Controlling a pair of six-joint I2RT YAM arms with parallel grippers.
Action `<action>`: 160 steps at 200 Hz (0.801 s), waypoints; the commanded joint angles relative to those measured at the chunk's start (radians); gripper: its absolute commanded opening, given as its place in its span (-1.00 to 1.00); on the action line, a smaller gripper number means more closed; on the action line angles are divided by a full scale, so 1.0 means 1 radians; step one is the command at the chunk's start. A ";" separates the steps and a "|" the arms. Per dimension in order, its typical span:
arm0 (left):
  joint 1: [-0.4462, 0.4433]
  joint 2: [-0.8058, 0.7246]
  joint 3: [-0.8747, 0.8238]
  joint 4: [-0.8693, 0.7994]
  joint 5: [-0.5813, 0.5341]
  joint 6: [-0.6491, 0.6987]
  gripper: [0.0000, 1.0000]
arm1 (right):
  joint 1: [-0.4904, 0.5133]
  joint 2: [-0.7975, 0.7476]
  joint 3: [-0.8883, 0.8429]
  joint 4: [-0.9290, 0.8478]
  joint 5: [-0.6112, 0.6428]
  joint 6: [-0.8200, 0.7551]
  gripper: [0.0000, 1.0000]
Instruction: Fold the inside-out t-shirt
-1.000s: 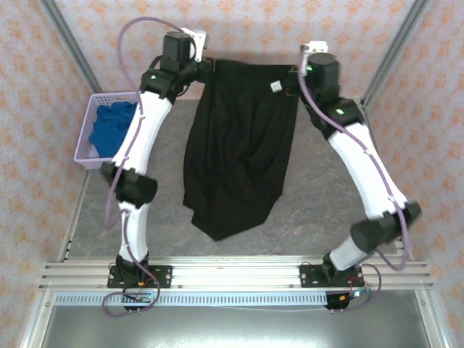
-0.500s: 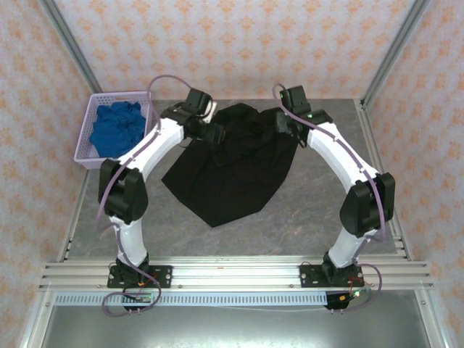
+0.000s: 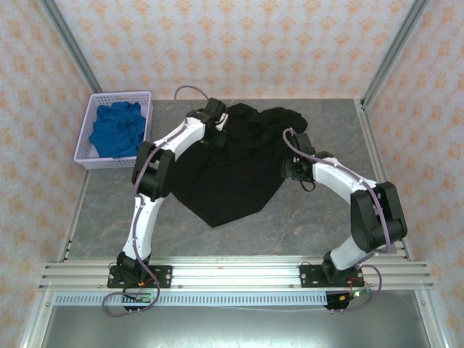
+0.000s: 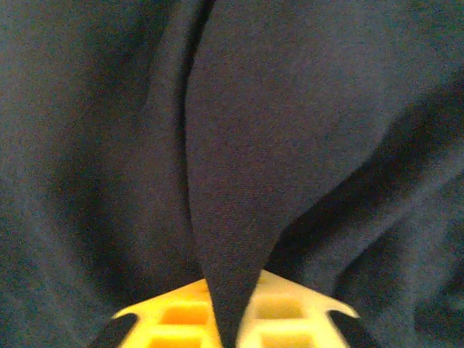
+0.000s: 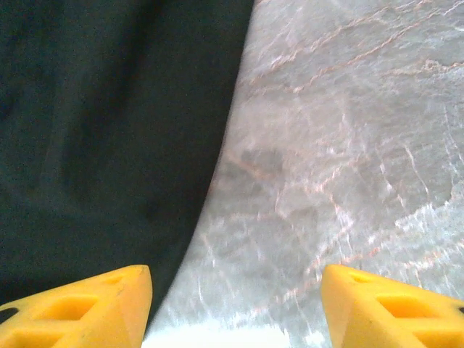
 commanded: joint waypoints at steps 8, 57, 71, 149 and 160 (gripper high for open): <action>0.036 -0.164 -0.025 0.061 0.064 -0.033 -0.99 | -0.005 0.146 0.041 0.195 -0.103 0.120 0.23; 0.145 -0.521 -0.181 0.221 0.210 -0.154 -1.00 | -0.023 0.174 0.069 0.276 -0.172 0.116 -1.00; 0.161 -0.590 -0.174 0.228 0.232 -0.165 -1.00 | -0.043 0.036 0.025 0.259 -0.107 0.085 -1.00; 0.163 -0.761 -0.147 0.236 0.357 -0.215 -1.00 | -0.105 -0.541 0.240 -0.084 0.047 -0.093 -1.00; 0.162 -0.751 -0.165 0.230 0.299 -0.212 -1.00 | -0.103 -0.510 0.266 -0.074 0.021 -0.087 -1.00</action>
